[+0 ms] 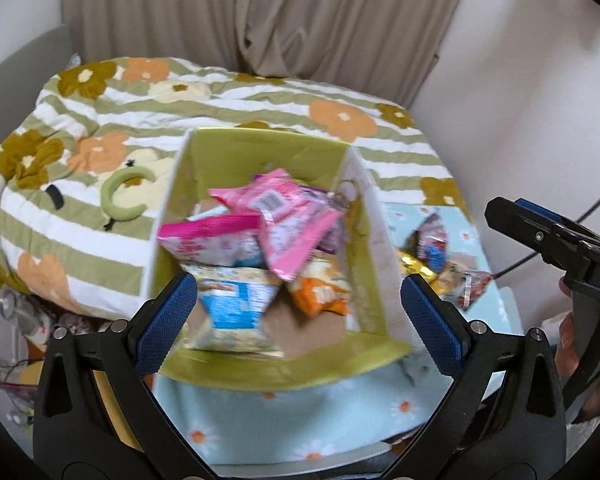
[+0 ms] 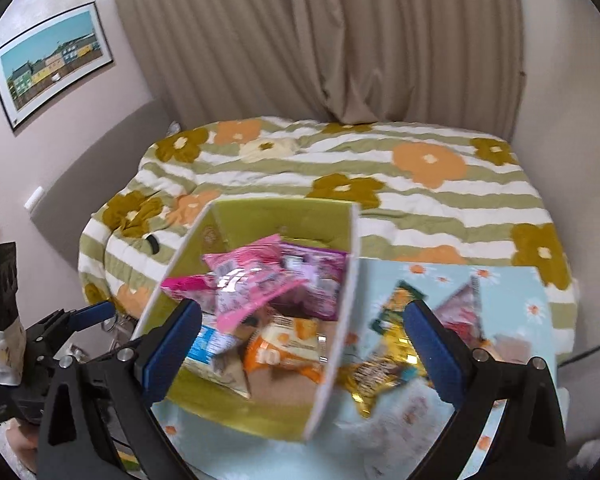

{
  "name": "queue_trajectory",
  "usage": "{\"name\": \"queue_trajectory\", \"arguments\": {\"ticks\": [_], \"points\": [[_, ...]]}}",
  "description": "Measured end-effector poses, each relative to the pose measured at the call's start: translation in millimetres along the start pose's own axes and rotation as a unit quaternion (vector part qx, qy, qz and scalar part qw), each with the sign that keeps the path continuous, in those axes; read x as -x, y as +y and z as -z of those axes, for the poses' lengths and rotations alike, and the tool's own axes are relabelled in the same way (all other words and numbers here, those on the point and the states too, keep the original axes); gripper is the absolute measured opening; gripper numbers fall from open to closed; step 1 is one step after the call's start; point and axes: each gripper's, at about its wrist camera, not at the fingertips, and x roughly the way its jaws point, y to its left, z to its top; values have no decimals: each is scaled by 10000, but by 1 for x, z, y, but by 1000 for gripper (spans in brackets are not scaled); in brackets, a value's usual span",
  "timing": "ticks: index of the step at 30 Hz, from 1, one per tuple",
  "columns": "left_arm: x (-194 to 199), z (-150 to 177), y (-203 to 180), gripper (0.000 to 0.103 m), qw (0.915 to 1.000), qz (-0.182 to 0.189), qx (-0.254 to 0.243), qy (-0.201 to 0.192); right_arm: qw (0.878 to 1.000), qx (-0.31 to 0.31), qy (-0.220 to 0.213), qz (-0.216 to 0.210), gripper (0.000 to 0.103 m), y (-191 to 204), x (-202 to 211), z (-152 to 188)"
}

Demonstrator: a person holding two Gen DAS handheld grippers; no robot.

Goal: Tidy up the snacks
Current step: 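Withdraw both open tools from the box toward the snacks on the mat, then grasp the white printed packet with the left tool while the right tool grasps the yellow TATR chips packet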

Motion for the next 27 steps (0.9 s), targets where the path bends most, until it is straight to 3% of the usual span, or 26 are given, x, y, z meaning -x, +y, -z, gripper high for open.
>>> {"name": "queue_trajectory", "arguments": {"ticks": [6,15,22,27], "points": [[8,21,-45,101,9999,-105,9,-86,9996,52,-171,208,101,-47,35,16],[-5,62,-119,101,9967,-507,640,-25,9992,406,-40,-51,101,-112,48,37],[-32,93,-161,101,9908,-724,1141,58,9965,759,236,-271,101,-161,37,52],[-63,109,-173,101,9875,-696,1393,255,9937,1010,447,-207,101,-181,19,62]]}}
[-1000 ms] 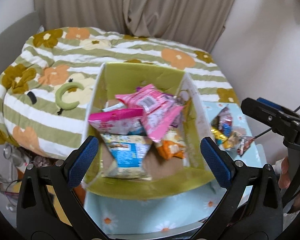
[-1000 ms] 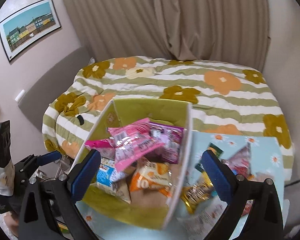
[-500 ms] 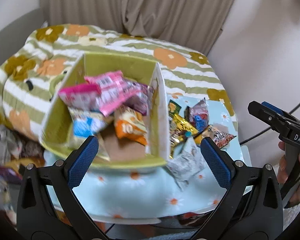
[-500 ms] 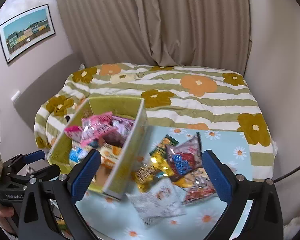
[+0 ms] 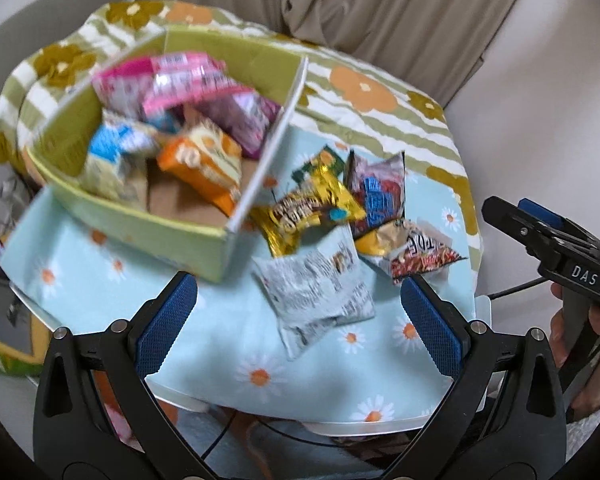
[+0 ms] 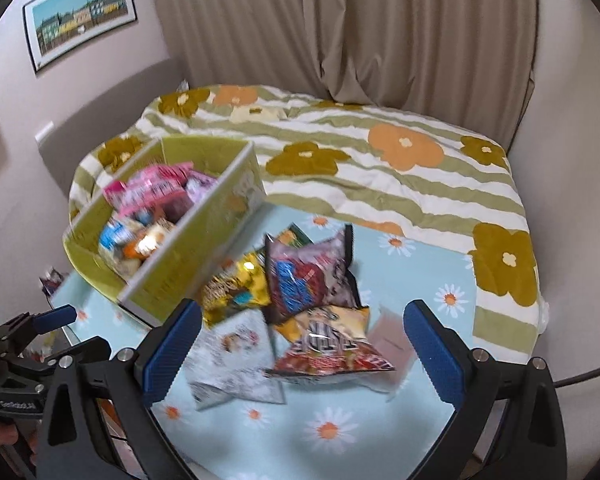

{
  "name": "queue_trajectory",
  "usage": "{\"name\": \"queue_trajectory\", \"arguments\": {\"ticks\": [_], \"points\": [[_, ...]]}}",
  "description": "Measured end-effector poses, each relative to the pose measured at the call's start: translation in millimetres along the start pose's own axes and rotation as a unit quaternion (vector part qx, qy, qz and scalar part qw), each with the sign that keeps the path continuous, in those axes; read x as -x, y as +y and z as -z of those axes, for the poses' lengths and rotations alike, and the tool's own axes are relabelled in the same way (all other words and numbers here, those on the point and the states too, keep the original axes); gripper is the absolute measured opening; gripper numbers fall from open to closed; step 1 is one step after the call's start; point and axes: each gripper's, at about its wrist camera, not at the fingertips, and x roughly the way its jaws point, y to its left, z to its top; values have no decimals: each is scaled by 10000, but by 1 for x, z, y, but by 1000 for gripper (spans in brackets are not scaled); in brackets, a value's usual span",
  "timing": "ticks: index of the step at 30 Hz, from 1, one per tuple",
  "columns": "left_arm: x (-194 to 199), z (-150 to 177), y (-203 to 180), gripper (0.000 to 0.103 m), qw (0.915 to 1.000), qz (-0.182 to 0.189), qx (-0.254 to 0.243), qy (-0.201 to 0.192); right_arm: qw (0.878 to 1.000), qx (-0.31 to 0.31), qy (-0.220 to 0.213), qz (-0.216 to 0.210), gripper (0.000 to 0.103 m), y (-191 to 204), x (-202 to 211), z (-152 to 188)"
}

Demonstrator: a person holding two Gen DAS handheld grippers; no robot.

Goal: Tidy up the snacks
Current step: 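Grasp the white printed packet with the left tool while the right tool grasps the yellow TATR chips packet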

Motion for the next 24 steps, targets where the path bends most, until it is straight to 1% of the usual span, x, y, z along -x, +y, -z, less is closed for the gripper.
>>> {"name": "queue_trajectory", "arguments": {"ticks": [5,8,10,13,21,22,24], "points": [[-45,16,-7,101,9995,13,26,316,9995,-19,325,-22,101,-16,-34,13],[-71,21,-10,101,9991,-37,-50,411,9988,-12,489,28,101,-20,-57,19],[-85,24,-11,101,9991,-6,-12,419,9984,12,572,29,101,-20,-71,23],[-99,26,-12,101,9991,48,41,423,9977,45,680,69,101,-19,-86,27],[-130,27,-20,101,9986,33,-102,524,9950,250,934,254,100,-20,-114,34],[-132,27,-21,101,9985,30,-117,532,9947,248,967,257,100,-21,-116,35],[-139,27,-22,97,9981,17,-144,602,9939,266,1036,272,100,-22,-121,36]]}}
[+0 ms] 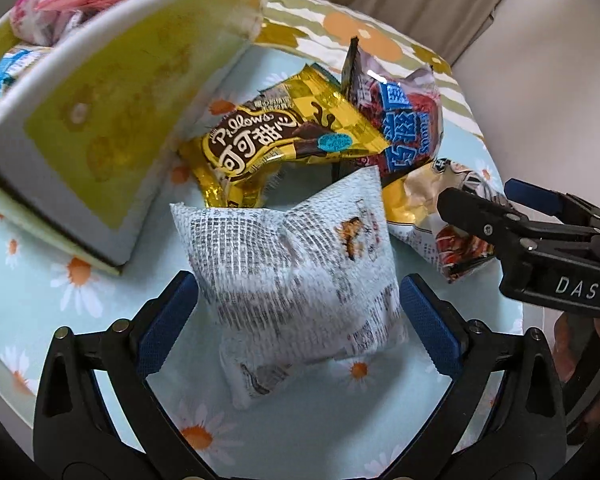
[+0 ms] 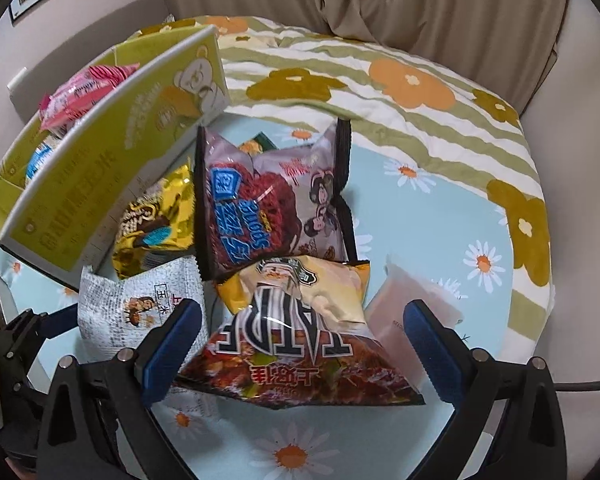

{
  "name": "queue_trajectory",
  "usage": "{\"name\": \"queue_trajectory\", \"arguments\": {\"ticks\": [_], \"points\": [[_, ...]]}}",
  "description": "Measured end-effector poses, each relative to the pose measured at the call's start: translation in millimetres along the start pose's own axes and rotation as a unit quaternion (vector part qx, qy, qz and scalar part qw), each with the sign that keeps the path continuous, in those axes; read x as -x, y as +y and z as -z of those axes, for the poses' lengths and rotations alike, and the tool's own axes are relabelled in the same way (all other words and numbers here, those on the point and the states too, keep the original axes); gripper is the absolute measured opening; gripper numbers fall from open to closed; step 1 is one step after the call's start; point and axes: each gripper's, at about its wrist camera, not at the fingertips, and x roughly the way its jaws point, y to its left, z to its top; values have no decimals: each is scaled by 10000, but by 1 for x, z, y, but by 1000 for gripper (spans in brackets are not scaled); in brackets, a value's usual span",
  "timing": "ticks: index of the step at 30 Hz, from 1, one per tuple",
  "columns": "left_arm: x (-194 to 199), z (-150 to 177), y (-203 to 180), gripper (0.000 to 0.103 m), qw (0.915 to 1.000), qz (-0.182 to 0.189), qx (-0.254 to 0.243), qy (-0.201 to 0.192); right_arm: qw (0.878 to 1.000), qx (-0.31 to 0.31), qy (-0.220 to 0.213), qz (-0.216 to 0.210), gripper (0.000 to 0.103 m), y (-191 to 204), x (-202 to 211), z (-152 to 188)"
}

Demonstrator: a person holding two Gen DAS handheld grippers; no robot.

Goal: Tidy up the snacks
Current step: 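Grasp the white printed packet with the left tool while the right tool grasps the yellow TATR chips packet, then carry both packets over the box and open both tools to drop them inside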

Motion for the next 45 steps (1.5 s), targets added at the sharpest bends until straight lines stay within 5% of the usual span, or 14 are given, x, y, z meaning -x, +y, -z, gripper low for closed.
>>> {"name": "queue_trajectory", "arguments": {"ticks": [2,13,19,31,45], "points": [[-8,0,1,85,9999,17,-12,141,9999,83,86,62,100,0,-7,0],[-15,0,1,62,9987,365,-96,346,9993,192,317,-68,100,0,-21,2],[-7,-2,-5,57,9988,318,-187,314,9986,238,441,-153,99,4,-27,6],[11,-3,-4,50,9992,229,-248,228,9979,236,542,-268,71,10,-28,12],[61,-1,-17,47,9989,209,-381,-180,9993,12,150,-344,69,2,22,16]]}}
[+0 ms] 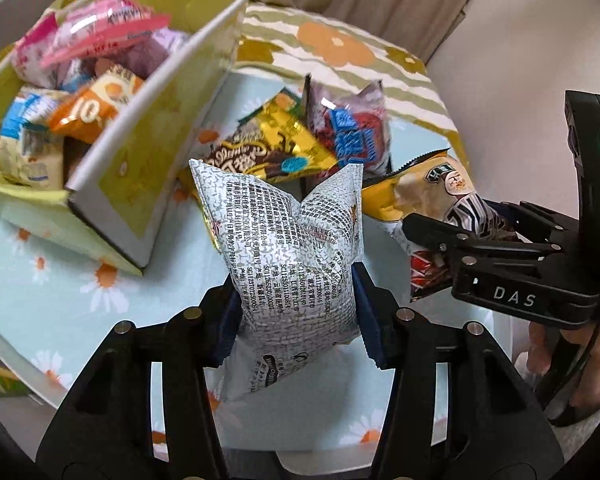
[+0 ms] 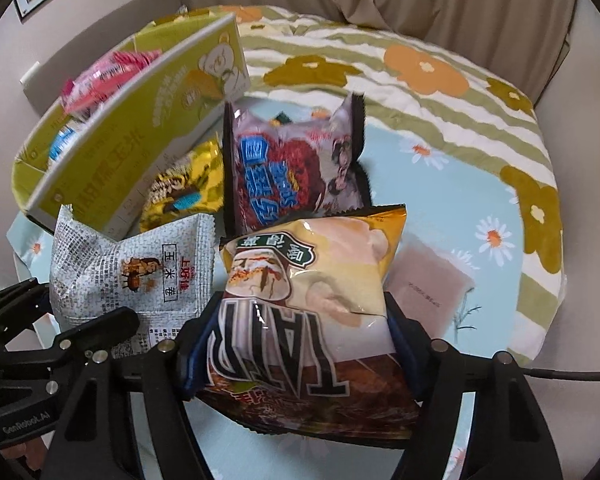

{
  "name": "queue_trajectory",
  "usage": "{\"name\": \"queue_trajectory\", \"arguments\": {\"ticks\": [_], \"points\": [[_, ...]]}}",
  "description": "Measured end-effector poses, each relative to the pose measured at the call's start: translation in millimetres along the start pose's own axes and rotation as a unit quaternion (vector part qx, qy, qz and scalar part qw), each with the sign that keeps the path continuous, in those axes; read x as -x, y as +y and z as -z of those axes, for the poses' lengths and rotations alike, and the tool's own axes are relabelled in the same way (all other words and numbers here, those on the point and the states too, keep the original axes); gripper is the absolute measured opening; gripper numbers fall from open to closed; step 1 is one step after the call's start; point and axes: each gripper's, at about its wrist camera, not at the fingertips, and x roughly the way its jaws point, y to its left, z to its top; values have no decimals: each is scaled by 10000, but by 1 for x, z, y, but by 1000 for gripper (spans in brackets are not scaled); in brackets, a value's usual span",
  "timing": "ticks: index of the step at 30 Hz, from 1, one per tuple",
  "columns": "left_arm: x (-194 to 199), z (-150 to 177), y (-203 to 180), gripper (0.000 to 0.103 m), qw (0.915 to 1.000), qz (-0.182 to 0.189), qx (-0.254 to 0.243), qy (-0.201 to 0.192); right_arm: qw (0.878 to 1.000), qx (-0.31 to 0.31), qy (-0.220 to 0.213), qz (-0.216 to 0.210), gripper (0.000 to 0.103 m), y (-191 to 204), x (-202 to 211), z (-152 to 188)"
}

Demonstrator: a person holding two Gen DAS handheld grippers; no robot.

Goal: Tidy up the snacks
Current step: 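Carry both packets over the box and open both tools to drop them inside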

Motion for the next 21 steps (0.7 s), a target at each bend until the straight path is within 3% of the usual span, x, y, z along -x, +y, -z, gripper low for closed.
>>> {"name": "queue_trajectory", "arguments": {"ticks": [12,21], "points": [[90,-20,-4,47,9967,15,19,-814,9972,-274,-693,-43,69,-5,81,-14],[145,-63,43,47,9907,-120,81,-1355,9925,-158,-1190,-232,69,32,115,-44]]}}
